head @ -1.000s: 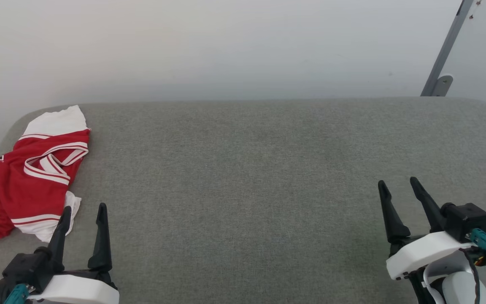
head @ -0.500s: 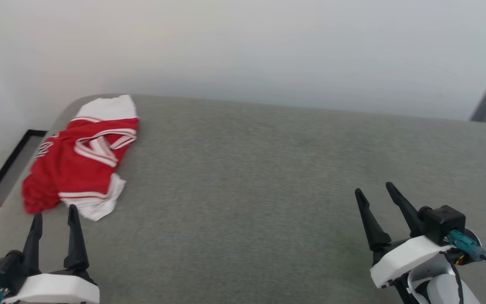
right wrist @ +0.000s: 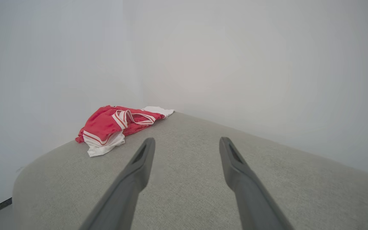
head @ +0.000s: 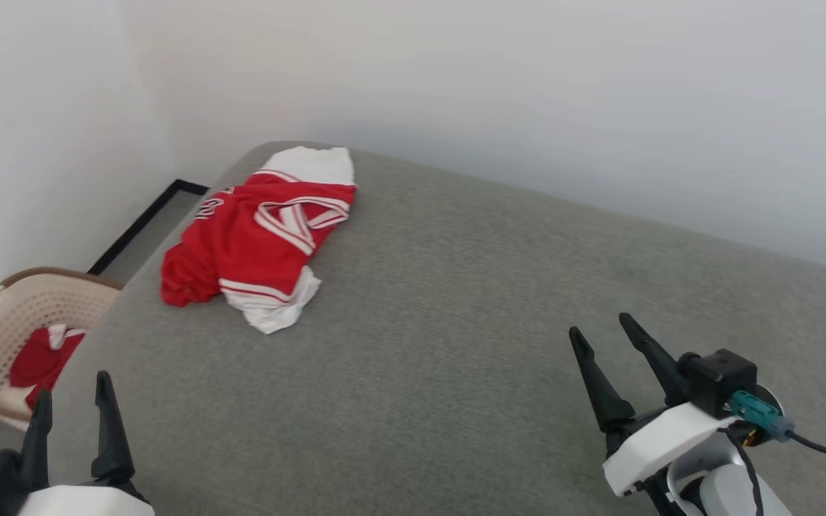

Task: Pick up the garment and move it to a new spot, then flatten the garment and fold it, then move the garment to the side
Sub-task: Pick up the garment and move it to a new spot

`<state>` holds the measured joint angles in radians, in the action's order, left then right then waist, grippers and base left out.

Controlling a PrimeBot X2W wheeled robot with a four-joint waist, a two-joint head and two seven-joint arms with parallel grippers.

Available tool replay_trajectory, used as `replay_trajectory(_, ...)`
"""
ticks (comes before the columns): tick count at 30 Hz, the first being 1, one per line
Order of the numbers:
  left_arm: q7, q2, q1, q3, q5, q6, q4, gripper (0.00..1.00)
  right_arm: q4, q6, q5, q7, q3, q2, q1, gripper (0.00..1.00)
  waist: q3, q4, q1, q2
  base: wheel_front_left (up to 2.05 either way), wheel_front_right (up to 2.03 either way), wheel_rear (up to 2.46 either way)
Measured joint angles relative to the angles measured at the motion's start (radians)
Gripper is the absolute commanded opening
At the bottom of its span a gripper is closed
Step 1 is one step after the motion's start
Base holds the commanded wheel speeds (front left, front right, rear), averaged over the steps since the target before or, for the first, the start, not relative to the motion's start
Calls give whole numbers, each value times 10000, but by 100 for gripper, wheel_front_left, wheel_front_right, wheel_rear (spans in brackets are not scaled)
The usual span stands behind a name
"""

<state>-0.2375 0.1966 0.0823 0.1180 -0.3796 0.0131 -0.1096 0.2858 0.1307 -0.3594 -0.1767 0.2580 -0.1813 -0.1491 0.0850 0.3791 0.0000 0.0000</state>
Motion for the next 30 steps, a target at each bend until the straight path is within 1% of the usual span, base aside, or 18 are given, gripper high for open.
replay_trajectory(4,19,-6,89,46,-56,81,77,100,21,0,-84,-15,236,12,-58,100,55,378,0,0,0,0,0)
replay_trajectory(8,31,-54,213,42,-90,146,138,100,54,0,-113,-56,284,10,-79,100,73,603,0,0,0,0,0)
replay_trajectory(14,56,-104,224,104,-330,219,157,100,63,0,-180,-88,259,-8,-95,100,-2,706,0,0,0,0,0)
replay_trajectory(17,96,-90,145,61,-337,230,117,100,67,0,-171,-100,73,-27,-95,100,-73,687,0,0,0,0,0)
replay_trajectory(21,192,59,-207,-23,-345,130,-17,100,58,0,-107,-100,-58,-52,-100,100,-156,605,0,0,0,0,0)
replay_trajectory(30,435,619,-2252,-401,-437,-525,-1266,100,-253,0,96,61,-378,-96,-273,100,-658,81,0,0,0,0,0)
